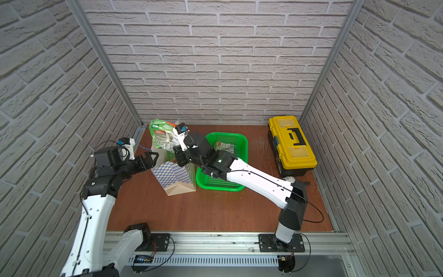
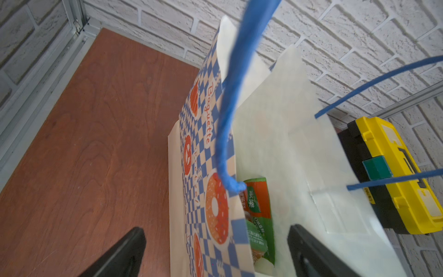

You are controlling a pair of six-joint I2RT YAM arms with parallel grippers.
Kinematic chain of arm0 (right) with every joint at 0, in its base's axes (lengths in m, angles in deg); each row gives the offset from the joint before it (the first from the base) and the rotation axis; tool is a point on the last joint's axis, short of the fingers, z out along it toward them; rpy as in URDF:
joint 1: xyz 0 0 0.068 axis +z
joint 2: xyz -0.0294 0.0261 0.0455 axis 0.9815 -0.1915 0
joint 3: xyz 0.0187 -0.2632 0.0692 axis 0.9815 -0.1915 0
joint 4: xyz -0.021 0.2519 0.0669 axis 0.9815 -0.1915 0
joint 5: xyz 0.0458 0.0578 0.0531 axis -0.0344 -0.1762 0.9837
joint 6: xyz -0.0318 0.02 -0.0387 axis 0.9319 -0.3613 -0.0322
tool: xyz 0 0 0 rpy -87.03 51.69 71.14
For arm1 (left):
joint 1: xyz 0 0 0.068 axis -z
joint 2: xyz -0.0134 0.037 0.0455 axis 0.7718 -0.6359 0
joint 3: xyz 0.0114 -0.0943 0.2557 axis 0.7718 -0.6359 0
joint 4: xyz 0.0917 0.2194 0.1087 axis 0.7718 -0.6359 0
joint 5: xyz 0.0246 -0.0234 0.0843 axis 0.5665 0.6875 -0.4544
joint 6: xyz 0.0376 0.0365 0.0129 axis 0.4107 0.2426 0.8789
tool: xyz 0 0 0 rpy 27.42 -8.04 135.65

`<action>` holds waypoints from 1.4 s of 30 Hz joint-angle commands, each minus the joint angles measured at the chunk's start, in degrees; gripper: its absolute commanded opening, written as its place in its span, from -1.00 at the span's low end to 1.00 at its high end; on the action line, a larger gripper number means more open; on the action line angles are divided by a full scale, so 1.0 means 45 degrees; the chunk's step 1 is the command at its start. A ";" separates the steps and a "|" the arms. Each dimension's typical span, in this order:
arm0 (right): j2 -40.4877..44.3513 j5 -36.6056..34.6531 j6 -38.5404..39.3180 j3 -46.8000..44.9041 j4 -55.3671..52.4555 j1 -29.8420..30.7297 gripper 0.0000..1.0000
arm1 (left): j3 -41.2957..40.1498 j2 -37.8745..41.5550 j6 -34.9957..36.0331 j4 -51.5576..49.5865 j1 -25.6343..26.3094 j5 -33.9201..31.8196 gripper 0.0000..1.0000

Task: Place the condiment packets inside the bag
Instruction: Place the condiment packet in the paper bag, then pick up the condiment packet from the storage box.

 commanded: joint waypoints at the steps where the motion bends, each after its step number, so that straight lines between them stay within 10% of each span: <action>1: -0.1168 -0.1697 0.0743 0.1931 -0.2014 0.0266 -0.91 | 0.0010 0.0658 0.0072 0.0686 -0.0092 -0.0171 0.91; 10: -0.1192 -0.1411 0.1016 0.2956 -0.2915 0.0280 0.19 | 0.0029 0.0948 0.0099 0.0496 -0.0234 -0.0700 0.74; 26: 0.3259 -0.0548 -0.1072 -0.3488 -0.0940 -0.3465 0.43 | 0.0049 0.0703 0.0076 0.0506 -0.0390 -0.0484 0.76; 42: -0.3019 0.1177 -0.1859 -0.3064 -0.0749 -0.7681 0.47 | -0.0166 0.1538 -0.0017 0.0882 -0.0566 -0.0859 0.89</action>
